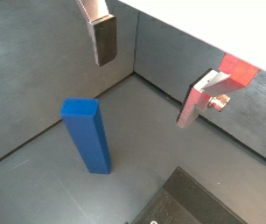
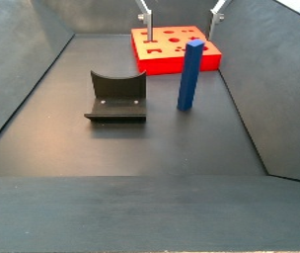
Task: Pick up the rectangle object. Move up. Move to above the board. Insert the rectangle object.
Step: Pick up the rectangle object.
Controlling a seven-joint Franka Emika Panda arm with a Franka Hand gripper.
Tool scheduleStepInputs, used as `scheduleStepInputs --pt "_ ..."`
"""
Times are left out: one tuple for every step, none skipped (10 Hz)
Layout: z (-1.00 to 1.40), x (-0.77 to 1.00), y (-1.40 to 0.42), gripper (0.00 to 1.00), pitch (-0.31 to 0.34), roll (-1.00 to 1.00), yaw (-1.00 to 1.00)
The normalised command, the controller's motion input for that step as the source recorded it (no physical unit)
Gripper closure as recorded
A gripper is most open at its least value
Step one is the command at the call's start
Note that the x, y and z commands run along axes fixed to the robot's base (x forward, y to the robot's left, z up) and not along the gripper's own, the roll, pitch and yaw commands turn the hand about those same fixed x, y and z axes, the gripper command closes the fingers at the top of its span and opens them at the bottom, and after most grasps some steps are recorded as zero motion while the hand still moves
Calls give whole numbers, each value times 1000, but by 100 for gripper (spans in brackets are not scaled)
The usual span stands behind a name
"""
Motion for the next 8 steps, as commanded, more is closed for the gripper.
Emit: scheduleStepInputs --pt "-146 -620 0 0 0 3 -443" --pt "-80 -171 0 0 0 0 -880" --pt "-126 0 0 0 0 0 -1000" --pt "-137 0 0 0 1 0 -1000" --pt "-163 0 0 0 0 0 -1000" --pt "-186 0 -34 0 0 0 -1000" --pt "-183 0 -89 0 0 0 -1000" --pt "-186 0 -146 0 0 0 -989"
